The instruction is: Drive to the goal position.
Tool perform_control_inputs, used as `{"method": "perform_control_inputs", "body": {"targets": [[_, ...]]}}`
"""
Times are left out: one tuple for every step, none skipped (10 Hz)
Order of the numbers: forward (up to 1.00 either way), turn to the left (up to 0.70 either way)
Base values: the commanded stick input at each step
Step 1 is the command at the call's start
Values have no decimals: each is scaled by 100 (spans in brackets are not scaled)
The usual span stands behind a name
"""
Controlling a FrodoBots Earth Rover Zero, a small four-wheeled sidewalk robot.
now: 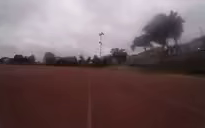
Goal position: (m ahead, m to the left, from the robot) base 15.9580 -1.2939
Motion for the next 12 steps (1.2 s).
{"method": "perform_control_inputs", "body": {"targets": [[70,0],[70,0],[70,0],[70,0],[70,0],[70,0],[70,0],[70,0],[70,0],[70,0],[70,0],[70,0]]}}
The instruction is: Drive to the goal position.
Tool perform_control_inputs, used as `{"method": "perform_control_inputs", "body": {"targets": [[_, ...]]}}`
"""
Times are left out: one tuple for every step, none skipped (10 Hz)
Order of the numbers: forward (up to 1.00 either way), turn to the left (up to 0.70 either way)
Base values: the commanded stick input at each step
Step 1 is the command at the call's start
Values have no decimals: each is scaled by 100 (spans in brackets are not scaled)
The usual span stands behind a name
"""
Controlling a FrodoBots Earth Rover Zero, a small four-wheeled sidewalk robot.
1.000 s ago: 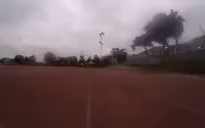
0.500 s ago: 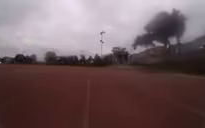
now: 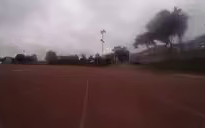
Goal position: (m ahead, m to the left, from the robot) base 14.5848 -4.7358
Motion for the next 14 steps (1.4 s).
{"method": "perform_control_inputs", "body": {"targets": [[70,0],[70,0],[70,0],[70,0],[70,0],[70,0],[70,0],[70,0],[70,0],[70,0],[70,0],[70,0],[70,-14],[70,-14]]}}
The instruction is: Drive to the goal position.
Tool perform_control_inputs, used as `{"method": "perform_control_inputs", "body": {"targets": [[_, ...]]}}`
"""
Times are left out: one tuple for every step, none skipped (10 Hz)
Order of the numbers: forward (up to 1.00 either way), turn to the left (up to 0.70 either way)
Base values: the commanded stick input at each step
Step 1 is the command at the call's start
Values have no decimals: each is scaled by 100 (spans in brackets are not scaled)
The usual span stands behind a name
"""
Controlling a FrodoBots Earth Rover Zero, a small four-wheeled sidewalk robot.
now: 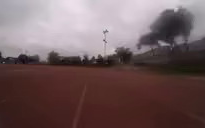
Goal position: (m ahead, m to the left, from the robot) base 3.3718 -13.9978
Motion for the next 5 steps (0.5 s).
{"method": "perform_control_inputs", "body": {"targets": [[70,-14],[70,-14],[70,-14],[70,-14],[70,-14]]}}
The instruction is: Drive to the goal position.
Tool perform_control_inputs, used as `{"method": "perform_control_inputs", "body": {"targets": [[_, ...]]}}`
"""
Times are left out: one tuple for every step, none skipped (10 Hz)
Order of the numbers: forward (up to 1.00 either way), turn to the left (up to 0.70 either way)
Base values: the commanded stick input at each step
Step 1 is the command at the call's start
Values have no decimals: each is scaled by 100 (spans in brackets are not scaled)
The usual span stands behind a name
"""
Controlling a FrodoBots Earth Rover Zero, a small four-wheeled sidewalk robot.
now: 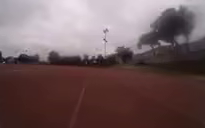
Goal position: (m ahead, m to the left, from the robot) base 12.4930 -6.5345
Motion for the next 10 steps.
{"method": "perform_control_inputs", "body": {"targets": [[70,-14],[70,-14],[70,-14],[70,-14],[70,-14],[70,-14],[70,-14],[70,-14],[70,-14],[70,-14]]}}
